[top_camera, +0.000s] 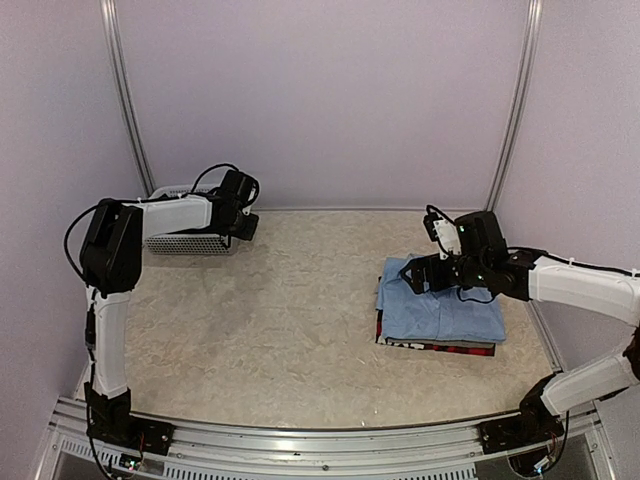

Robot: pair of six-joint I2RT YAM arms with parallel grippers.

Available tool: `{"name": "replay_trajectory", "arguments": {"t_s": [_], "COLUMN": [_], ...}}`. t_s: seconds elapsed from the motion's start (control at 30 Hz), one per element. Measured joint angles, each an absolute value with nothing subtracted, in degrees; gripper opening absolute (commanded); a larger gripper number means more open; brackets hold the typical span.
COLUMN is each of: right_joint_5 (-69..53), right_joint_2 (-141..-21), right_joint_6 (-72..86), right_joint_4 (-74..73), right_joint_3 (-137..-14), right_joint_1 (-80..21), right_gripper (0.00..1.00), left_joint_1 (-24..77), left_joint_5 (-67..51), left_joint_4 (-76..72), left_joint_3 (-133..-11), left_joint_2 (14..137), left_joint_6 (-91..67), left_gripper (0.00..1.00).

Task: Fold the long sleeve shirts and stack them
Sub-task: Move the bin to the corner of the board.

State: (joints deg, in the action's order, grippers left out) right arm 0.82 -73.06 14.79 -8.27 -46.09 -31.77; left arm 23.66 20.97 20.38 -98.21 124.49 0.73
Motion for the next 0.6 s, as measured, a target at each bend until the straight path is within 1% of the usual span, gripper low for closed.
{"name": "replay_trajectory", "arguments": {"t_s": [0.1, 0.2, 0.3, 0.33, 0.47, 0.6], "right_joint_5": [1.39, 4.71, 9.34, 10.74, 16.08, 20.53], "right_joint_2": [-73.41, -76.07, -80.99, -83.0, -90.78, -98.52], "right_joint_6": [14.87, 15.42, 16.67, 17.04, 18.98, 20.51], "right_joint_4": [-10.41, -13.04, -15.86, -16.82, -21.19, -25.19], "right_joint_3": [-46.74, -49.19, -52.75, -53.93, -58.72, -63.13], "right_joint_1": [-34.15, -39.11, -44.23, -45.56, -49.95, -52.34], "right_gripper": [0.99, 0.96, 0.94, 0.93, 0.92, 0.89], "left_joint_1": [23.55, 23.55, 23.59, 23.59, 23.59, 23.79], "left_joint_5": [20.34, 19.88, 19.79, 19.84, 20.21, 21.78], "left_joint_4": [19.88, 18.61, 17.12, 16.8, 15.73, 13.45], "left_joint_3": [-98.02, -96.88, -95.26, -94.61, -91.59, -87.55], "left_joint_2": [124.95, 124.86, 124.31, 123.96, 121.1, 114.91], "left_joint_6": [1.21, 1.17, 0.95, 0.64, -1.13, -2.63], "left_gripper": [0.58, 0.8, 0.97, 0.99, 0.99, 0.99]}}
